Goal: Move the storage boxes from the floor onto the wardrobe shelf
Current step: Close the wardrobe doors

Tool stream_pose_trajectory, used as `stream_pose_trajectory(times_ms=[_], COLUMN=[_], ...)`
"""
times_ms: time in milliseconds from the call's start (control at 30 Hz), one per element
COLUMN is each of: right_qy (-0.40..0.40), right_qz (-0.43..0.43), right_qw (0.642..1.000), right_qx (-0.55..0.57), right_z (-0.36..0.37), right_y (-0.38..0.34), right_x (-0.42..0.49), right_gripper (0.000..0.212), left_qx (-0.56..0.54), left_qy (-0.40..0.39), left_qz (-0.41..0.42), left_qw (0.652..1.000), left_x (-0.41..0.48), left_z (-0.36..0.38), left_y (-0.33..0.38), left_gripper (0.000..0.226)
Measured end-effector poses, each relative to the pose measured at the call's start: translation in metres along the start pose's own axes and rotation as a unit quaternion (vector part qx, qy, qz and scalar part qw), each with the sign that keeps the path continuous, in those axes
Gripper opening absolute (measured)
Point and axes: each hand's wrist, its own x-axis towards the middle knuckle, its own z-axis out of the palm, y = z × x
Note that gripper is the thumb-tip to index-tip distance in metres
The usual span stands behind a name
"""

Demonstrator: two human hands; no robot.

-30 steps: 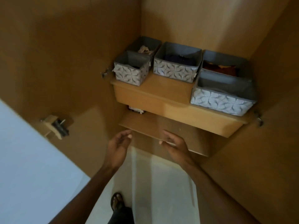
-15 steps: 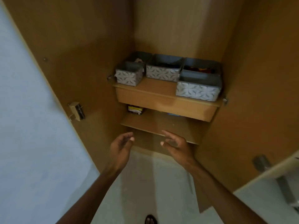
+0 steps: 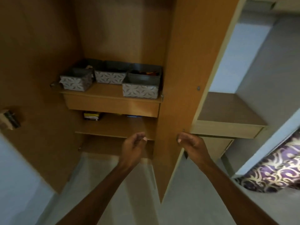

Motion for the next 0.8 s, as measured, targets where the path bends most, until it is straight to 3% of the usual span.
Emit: stream_pose_trajectory(times_ms=[167, 367, 467, 533, 667, 800], right_qy=[0.070, -0.047, -0.129, -0.131, -0.128, -0.148], right_qz=[-0.006, 0.006, -0.037, -0.040, -0.037, -0.052], right_qw=[0.998, 0.999, 0.991, 0.990, 0.988, 0.985], right_qx=[0.005, 0.018, 0.024, 0.045, 0.080, 0.073], right_z=[-0.076, -0.111, -0.107, -0.102, -0.095, -0.074], right_y=[0.017, 0.000, -0.010, -0.007, -0.004, -0.009], right_x=[0.026, 0.071, 0.073, 0.077, 0.083, 0.089], right_gripper=[0.023, 0.049, 0.068, 0.074, 0.072, 0.066], left_qx=[0.014, 0.042, 0.031, 0.030, -0.003, -0.006], left_qy=[-0.018, -0.069, -0.084, -0.091, -0.084, -0.021], left_qz=[0.019, -0.001, 0.004, 0.007, 0.019, 0.018], left_qw=[1.000, 0.997, 0.996, 0.995, 0.996, 1.000], left_x=[0.015, 0.033, 0.032, 0.030, 0.026, 0.022], left_z=[0.096, 0.167, 0.178, 0.179, 0.176, 0.157], left_y=[0.040, 0.075, 0.079, 0.077, 0.075, 0.066], left_gripper=[0.025, 0.051, 0.056, 0.057, 0.051, 0.056])
